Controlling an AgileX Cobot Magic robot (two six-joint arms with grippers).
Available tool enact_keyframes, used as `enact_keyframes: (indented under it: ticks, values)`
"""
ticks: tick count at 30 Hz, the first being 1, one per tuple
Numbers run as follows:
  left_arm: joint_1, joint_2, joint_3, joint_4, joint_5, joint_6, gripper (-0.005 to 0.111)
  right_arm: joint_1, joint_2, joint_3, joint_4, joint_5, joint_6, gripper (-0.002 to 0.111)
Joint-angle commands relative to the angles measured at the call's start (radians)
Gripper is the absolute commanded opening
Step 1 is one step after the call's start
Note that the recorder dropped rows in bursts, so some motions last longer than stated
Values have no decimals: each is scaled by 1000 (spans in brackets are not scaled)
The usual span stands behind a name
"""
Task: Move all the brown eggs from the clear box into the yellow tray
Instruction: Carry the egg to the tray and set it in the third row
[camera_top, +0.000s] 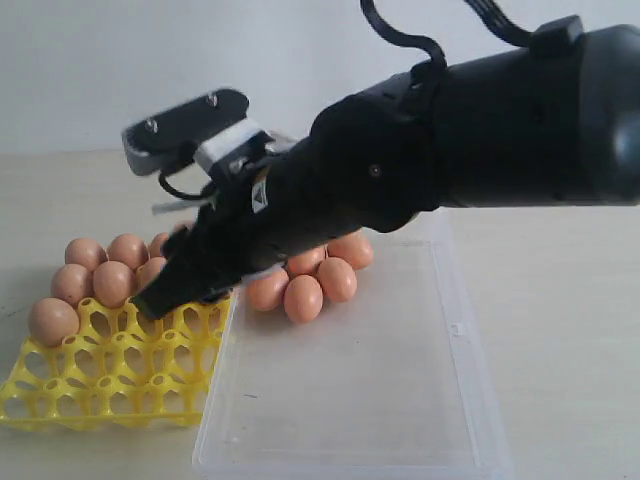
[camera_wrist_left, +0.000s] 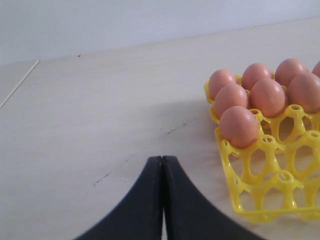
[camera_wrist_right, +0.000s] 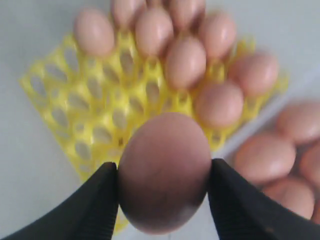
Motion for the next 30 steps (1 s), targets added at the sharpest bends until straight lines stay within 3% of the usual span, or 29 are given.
enact_keyframes:
  ticks: [1, 6, 13, 19, 25, 27, 29, 30]
  values:
    - [-8, -6, -4, -2, -9, -5, 0, 2, 45, 0, -17, -322, -107, 0]
    - [-8, -6, -4, -2, -9, -5, 0, 16, 167, 0, -111, -577, -85, 0]
    - [-8, -6, -4, -2, -9, -5, 0, 34, 318, -6, -466, -841, 254, 0]
    - [-8, -6, -4, -2, -9, -5, 0, 34, 451, -149, -671, -812, 507, 0]
    - [-8, -6, -4, -2, -9, -5, 0, 28, 503, -212, -667, -700, 504, 1]
    - [-8, -6, -4, -2, -9, -5, 0, 26, 508, -227, -665, -659, 508, 8]
    - [-8, -6, -4, -2, -9, -5, 0, 20, 508, -238, -661, -631, 528, 27]
    - [-8, -6, -4, -2, -9, -5, 0, 20, 508, -238, -661, -631, 540, 41]
